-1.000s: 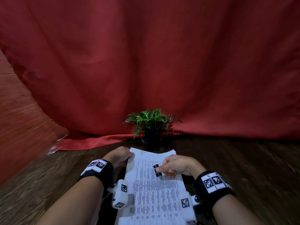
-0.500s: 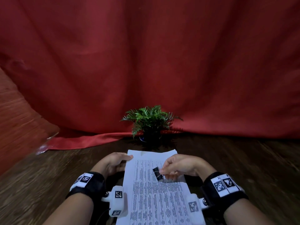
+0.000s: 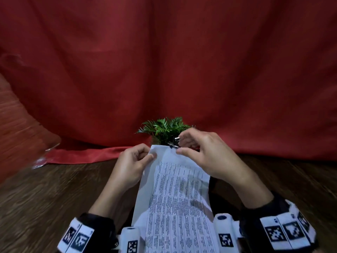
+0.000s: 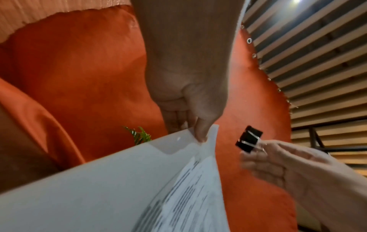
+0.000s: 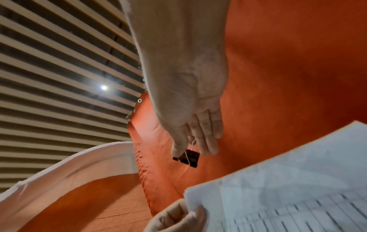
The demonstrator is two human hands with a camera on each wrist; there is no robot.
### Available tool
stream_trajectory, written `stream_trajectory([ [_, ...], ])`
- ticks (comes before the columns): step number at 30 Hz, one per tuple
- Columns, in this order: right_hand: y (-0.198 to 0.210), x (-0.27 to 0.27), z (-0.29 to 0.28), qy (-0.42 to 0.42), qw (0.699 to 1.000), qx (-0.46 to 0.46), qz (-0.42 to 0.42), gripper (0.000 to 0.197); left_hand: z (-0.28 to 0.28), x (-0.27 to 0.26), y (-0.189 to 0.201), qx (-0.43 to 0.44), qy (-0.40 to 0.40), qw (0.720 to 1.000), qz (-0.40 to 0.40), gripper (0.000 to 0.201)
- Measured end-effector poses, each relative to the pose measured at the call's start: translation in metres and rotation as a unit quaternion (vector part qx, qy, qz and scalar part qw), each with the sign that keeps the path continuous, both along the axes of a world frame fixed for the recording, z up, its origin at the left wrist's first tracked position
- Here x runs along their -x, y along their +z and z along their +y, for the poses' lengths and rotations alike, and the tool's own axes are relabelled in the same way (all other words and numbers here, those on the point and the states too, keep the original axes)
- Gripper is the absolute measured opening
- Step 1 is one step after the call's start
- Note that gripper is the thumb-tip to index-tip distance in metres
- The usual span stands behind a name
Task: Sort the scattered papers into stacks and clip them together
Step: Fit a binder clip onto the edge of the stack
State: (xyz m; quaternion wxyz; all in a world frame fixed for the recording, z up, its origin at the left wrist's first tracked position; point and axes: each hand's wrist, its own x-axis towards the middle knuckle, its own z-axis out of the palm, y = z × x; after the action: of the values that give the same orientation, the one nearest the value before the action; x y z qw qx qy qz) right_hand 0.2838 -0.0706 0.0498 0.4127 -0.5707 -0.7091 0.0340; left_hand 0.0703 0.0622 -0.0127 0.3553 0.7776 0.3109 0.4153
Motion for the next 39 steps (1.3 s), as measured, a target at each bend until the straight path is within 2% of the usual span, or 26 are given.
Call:
stream_trajectory([
  [2, 0.002, 0.004, -0.002, -0.018, 0.998, -0.060, -0.029, 0.031, -0.015, 0.000, 0.009, -0.063, 0.006, 0.998, -0.005, 0.024],
  [6, 0.001, 0.006, -0.002, -0.032, 0.989, -0.121, -0.075, 0.025, -0.026, -0.002, 0.023, -0.174, 0.019, 0.985, -0.005, 0.017],
  [15, 0.009, -0.001, -0.010, -0.048, 0.963, -0.167, -0.207, 0.021, -0.020, -0.007, 0.026, -0.220, 0.027, 0.975, 0.007, 0.013],
  [22, 0.008, -0.008, -0.006, -0.055, 0.962, -0.139, -0.227, 0.022, -0.022, -0.006, 0.029, -0.262, 0.028, 0.964, 0.032, 0.015],
  [31, 0.006, -0.006, -0.004, -0.050, 0.959, -0.118, -0.251, 0.020, -0.026, -0.006, 0.032, -0.313, 0.015, 0.948, 0.050, 0.001],
  [39, 0.010, -0.003, -0.008, -0.028, 0.970, -0.129, -0.203, 0.019, -0.031, -0.010, 0.032, -0.341, 0.027, 0.938, 0.048, 0.013],
])
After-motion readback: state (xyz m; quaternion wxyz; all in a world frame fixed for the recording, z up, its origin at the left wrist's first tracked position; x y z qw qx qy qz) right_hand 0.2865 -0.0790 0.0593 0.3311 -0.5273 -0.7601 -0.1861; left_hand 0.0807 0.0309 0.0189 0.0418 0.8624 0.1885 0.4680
